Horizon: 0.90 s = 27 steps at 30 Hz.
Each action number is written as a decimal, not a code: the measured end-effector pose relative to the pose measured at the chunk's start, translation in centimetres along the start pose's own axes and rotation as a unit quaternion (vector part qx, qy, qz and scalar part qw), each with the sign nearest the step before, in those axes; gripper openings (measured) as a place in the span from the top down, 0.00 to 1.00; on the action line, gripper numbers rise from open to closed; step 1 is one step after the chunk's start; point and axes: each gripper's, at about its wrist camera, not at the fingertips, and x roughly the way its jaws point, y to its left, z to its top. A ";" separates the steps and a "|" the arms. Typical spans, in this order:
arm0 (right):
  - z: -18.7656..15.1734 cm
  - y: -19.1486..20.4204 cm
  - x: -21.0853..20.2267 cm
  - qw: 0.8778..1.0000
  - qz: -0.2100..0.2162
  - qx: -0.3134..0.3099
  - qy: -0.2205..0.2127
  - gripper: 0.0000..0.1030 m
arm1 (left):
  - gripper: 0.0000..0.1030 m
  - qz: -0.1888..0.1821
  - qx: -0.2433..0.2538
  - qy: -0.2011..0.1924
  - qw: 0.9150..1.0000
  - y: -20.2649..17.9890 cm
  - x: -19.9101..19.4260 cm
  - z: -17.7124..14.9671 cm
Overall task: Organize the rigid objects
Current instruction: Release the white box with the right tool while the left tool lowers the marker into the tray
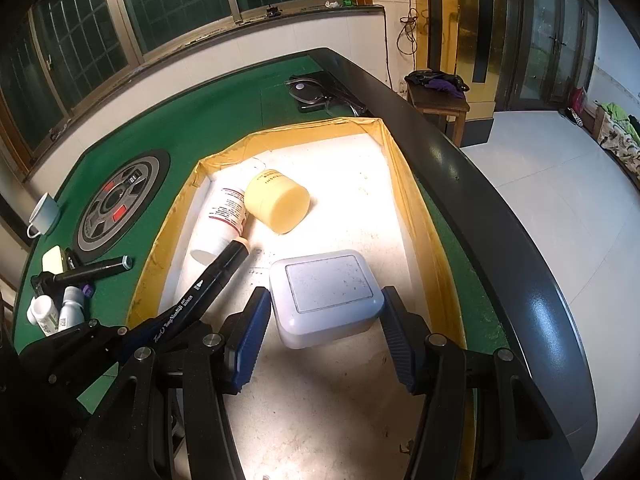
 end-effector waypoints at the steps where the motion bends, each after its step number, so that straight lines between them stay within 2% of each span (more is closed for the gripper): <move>1: 0.0 0.0 0.0 1.000 -0.001 0.000 0.001 0.50 | 0.88 0.000 0.000 0.000 1.000 0.0 0.0 0.0; 11: -0.2 0.0 -0.9 1.000 -0.002 0.002 -0.006 0.48 | 0.86 -0.002 0.012 0.007 1.000 -0.3 -0.2 -0.1; 18: -0.6 0.1 -3.8 0.999 -0.015 0.008 -0.046 0.48 | 0.85 0.007 0.016 -0.004 1.000 -0.2 -1.1 -0.1; 20: -0.6 0.0 -4.6 0.998 -0.013 0.016 -0.058 0.48 | 0.71 0.000 0.019 -0.008 1.000 -0.2 -1.4 -0.2; 21: -0.6 0.0 -4.9 0.998 -0.014 0.020 -0.064 0.48 | 0.55 -0.001 0.021 -0.010 1.000 -0.3 -1.5 -0.3; 22: -0.6 0.0 -5.3 0.997 -0.014 0.024 -0.071 0.48 | 0.45 -0.001 0.021 -0.015 1.000 -0.3 -1.8 -0.4; 25: -0.3 -0.1 -6.2 0.994 -0.018 0.031 -0.099 0.47 | 0.45 0.009 0.032 -0.043 0.999 -0.3 -2.6 -0.9; 27: 0.3 -0.7 -6.5 0.989 -0.049 0.035 -0.135 0.42 | 0.45 0.010 0.020 -0.066 0.998 0.4 -3.0 -0.8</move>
